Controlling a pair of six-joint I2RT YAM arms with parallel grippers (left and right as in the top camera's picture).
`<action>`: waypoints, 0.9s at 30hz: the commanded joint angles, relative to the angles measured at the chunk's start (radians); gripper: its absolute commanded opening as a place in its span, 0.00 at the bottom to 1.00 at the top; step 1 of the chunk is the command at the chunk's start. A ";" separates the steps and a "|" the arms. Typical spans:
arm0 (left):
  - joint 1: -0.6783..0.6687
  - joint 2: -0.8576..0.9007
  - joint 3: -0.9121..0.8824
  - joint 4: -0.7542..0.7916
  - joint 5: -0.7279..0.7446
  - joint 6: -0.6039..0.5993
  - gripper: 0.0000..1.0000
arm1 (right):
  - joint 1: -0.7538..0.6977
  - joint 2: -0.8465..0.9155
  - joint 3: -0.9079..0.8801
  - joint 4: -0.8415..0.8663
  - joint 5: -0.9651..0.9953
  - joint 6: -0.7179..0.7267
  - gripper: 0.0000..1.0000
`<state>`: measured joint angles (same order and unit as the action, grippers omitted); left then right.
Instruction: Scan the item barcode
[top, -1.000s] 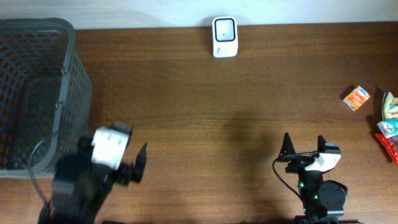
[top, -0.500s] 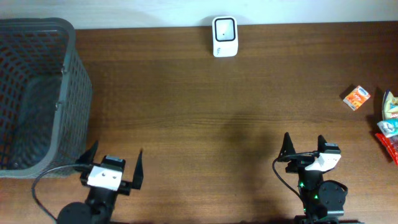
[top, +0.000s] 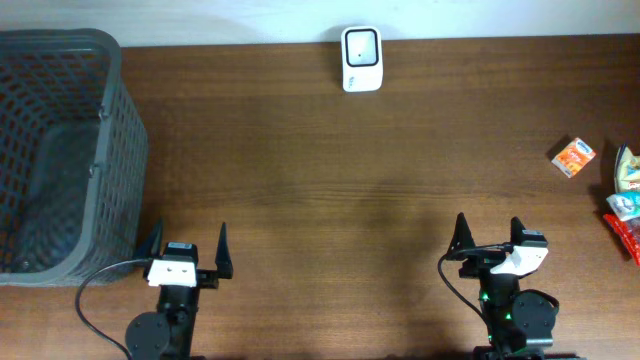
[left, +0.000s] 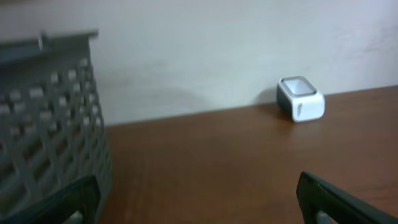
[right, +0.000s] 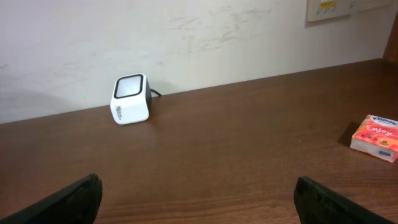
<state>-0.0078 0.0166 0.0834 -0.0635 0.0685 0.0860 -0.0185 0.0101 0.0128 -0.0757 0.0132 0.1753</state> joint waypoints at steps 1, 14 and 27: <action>0.034 -0.011 -0.057 0.003 -0.024 -0.129 0.99 | 0.006 -0.006 -0.007 -0.006 -0.002 -0.011 0.98; 0.037 -0.011 -0.075 -0.006 -0.098 -0.161 0.99 | 0.006 -0.006 -0.007 -0.006 -0.002 -0.011 0.98; 0.037 -0.011 -0.074 -0.019 -0.061 -0.121 0.99 | 0.006 -0.006 -0.007 -0.006 -0.002 -0.011 0.98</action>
<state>0.0242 0.0162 0.0181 -0.0814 0.0002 -0.0654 -0.0185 0.0101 0.0128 -0.0757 0.0132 0.1757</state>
